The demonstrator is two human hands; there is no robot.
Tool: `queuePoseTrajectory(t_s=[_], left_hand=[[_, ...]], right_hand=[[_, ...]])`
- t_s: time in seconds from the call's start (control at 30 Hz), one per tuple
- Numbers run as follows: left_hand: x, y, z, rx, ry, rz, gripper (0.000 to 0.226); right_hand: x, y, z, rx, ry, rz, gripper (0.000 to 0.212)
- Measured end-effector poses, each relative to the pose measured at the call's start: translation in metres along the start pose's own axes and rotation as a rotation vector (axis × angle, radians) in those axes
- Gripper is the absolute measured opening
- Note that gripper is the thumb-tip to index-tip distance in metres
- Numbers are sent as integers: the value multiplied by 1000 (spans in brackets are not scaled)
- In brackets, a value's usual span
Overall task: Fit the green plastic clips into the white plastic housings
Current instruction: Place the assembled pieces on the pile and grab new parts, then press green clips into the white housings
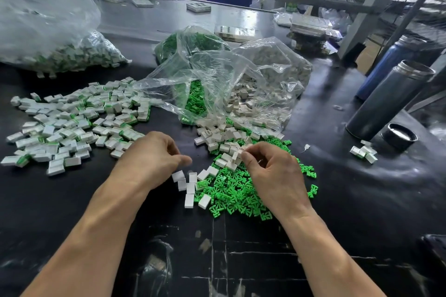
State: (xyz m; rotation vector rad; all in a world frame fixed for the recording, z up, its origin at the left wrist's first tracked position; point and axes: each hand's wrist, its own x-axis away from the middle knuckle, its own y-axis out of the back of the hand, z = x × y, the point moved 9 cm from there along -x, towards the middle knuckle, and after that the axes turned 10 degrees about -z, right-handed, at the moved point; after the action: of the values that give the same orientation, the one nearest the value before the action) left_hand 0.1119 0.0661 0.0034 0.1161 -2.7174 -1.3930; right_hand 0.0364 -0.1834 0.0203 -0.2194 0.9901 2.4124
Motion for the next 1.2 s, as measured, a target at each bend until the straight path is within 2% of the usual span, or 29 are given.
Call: queuePoseTrajectory(t_s=[0.13,0.23,0.37,0.5,0.67,0.8,0.93,1.07,1.2], left_hand=[[13,-9,1,16,50,205,48],[19,-20,-8,50,6,261,48],[16,-27,-19,73,-90,184,33],[11,-27,-32,144,-172,30,22],[11,-31,-38,297,-189,-37,15],[13,-23,-40,199,-228,-87,13],[16,-22,-35,128,-196,-65,18],[18,-22,-40,108,-201,-57,5],[16,-23,-40,98,-226,-29,19]], right_hand=[[-2,6,-2,188,27,27,11],[-6,7,-8,287,4,67,13],[-11,10,-13,402,3,43,33],[-12,7,-19,508,-15,74,44],[-8,-4,-12,466,34,95,39],[-6,-9,-8,399,63,92,38],[-8,-10,-4,408,90,20,30],[-9,-14,-2,406,99,-13,20],[-8,-15,-1,391,109,-45,12]])
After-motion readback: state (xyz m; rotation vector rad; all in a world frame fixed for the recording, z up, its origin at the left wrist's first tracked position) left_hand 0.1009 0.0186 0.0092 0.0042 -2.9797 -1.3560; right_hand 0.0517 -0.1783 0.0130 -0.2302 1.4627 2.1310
